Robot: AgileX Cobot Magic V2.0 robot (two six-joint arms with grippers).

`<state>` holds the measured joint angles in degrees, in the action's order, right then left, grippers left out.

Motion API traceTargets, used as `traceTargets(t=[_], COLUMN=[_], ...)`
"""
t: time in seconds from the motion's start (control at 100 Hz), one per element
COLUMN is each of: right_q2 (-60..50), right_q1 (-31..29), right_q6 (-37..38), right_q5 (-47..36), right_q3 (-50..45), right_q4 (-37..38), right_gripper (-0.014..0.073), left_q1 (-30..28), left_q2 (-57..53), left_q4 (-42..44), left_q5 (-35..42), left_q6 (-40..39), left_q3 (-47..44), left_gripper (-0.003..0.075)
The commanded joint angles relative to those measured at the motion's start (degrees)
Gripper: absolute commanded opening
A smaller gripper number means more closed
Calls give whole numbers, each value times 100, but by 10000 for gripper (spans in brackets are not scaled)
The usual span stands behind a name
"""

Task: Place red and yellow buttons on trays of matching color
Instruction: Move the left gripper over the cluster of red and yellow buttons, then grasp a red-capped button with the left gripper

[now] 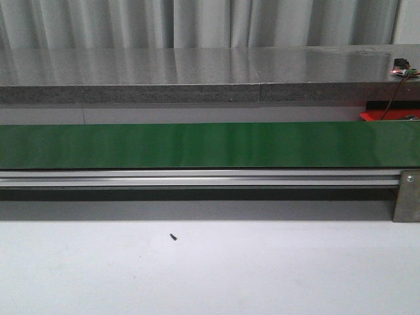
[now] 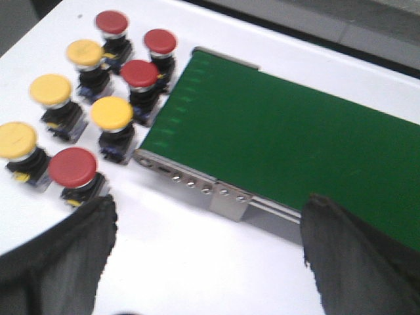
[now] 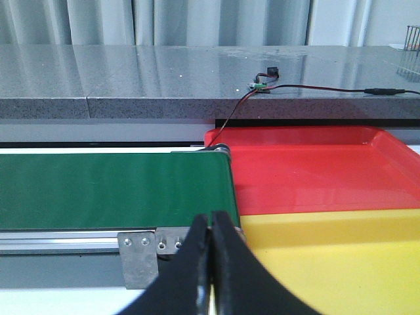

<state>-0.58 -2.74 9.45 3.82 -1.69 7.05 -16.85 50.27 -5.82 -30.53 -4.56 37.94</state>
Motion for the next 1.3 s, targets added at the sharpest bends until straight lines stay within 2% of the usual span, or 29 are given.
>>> traceTargets(t=[0.0,0.15,0.32,0.77,1.29], right_q2=[-106,-101,-101,-101,-101], right_q1=[-35,-36,-36,-36,-36], right_q6=[-21,-21,-21,-21,-21], right_q5=[-471,-471,-471,-471,-471], right_q3=[108,108,108,108,108], right_q4=[38,38,38,38,38], right_gripper=[-66,-66,-66,-66,-66], left_q1=[-422,-1120,-1491,-1504,-1504], left_q2=[247,821,1489,3427,4490], left_q4=[-175,-415,-476,-493,-449], left_q5=[-57,-645,-844,-813,-499], left_q6=[-90,-90,-90,-90,-102], left_q3=[442,817,1084,1903,2471], left_gripper=[565,566,565,565,565])
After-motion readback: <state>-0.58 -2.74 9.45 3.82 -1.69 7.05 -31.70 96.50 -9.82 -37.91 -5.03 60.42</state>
